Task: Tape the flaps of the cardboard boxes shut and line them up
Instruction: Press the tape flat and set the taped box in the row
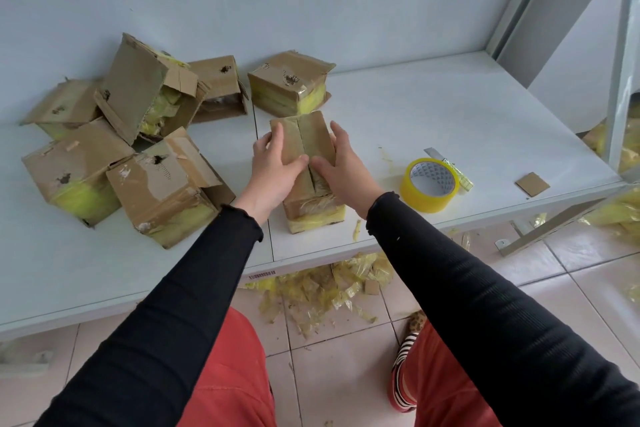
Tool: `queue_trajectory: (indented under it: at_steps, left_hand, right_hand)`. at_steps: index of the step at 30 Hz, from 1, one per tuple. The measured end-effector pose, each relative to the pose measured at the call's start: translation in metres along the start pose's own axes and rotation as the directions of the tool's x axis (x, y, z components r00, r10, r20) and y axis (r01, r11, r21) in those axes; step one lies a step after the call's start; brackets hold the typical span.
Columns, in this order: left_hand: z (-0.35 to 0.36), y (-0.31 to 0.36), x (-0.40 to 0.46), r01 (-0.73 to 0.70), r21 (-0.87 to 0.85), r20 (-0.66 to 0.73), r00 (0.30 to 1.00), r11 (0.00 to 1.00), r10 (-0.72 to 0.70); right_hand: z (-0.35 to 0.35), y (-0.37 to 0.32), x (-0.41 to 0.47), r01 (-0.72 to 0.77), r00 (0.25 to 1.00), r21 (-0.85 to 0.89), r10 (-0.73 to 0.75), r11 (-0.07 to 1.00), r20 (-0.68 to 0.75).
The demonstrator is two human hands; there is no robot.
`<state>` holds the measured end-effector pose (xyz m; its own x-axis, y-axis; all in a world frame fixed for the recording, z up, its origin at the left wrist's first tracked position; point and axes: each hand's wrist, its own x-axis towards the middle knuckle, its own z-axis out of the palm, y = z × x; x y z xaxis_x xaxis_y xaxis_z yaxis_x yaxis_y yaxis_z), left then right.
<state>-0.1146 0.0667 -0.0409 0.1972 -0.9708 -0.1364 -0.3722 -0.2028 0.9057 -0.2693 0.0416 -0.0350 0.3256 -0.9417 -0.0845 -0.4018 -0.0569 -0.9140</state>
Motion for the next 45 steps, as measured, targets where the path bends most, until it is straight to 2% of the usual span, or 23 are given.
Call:
queue_trajectory:
  at_steps: [3, 9, 16, 22, 25, 29, 32, 34, 37, 38, 40, 42, 45]
  left_hand:
    - [-0.007, 0.003, 0.011, 0.044, -0.048, -0.016, 0.999, 0.998, -0.045]
    - [0.011, -0.002, 0.014, -0.010, -0.226, -0.071, 0.997, 0.974, -0.006]
    - [0.007, 0.003, 0.034, 0.051, -0.188, -0.105, 0.992, 0.981, -0.072]
    - [0.014, 0.006, 0.036, 0.008, -0.209, -0.179, 0.983, 0.978, -0.047]
    - [0.012, 0.006, 0.035, 0.017, -0.191, -0.147, 0.988, 0.981, -0.045]
    - [0.002, 0.015, 0.028, 0.058, -0.123, -0.047, 0.997, 0.991, -0.064]
    - [-0.004, 0.031, 0.021, -0.013, 0.061, -0.089, 0.996, 0.998, 0.018]
    - [0.000, 0.046, 0.015, -0.118, 0.200, -0.153, 0.977, 0.973, 0.150]
    - [0.024, 0.070, 0.001, -0.362, 0.349, -0.172, 0.882, 0.864, 0.439]
    - [0.036, 0.076, -0.004, -0.422, 0.377, -0.143, 0.853, 0.824, 0.502]
    - [0.067, 0.085, -0.015, -0.514, 0.333, -0.015, 0.836, 0.791, 0.549]
    - [0.104, 0.088, -0.024, -0.530, 0.264, 0.161, 0.848, 0.806, 0.506]
    - [0.153, 0.083, -0.033, -0.481, 0.270, 0.421, 0.838, 0.834, 0.347]
  right_hand:
    - [0.002, 0.000, -0.005, -0.082, 0.996, 0.220, 0.086, 0.972, -0.011]
    - [0.003, 0.011, -0.012, -0.170, 0.984, 0.352, 0.138, 0.920, 0.115]
    - [-0.005, 0.011, -0.005, -0.153, 0.986, 0.318, 0.124, 0.936, 0.110]
    - [-0.006, 0.008, 0.000, -0.120, 0.991, 0.283, 0.097, 0.952, 0.094]
    - [-0.009, 0.008, 0.000, -0.109, 0.990, 0.209, 0.089, 0.972, 0.105]
    - [-0.013, 0.003, -0.003, -0.136, 0.986, 0.198, 0.113, 0.971, 0.122]
    - [-0.021, 0.002, -0.005, -0.082, 0.997, 0.174, 0.078, 0.981, 0.030]
    - [-0.038, 0.007, -0.007, -0.035, 0.994, 0.153, 0.050, 0.988, -0.099]
    - [-0.083, 0.032, -0.009, 0.009, 0.935, -0.113, -0.048, 0.994, -0.352]
    - [-0.100, 0.044, -0.009, -0.030, 0.909, -0.175, -0.046, 0.984, -0.414]
    - [-0.133, 0.070, -0.009, -0.179, 0.874, -0.203, 0.061, 0.963, -0.483]
    - [-0.158, 0.093, -0.010, -0.337, 0.863, -0.185, 0.224, 0.923, -0.454]
    - [-0.172, 0.110, -0.010, -0.430, 0.856, -0.013, 0.403, 0.903, -0.325]
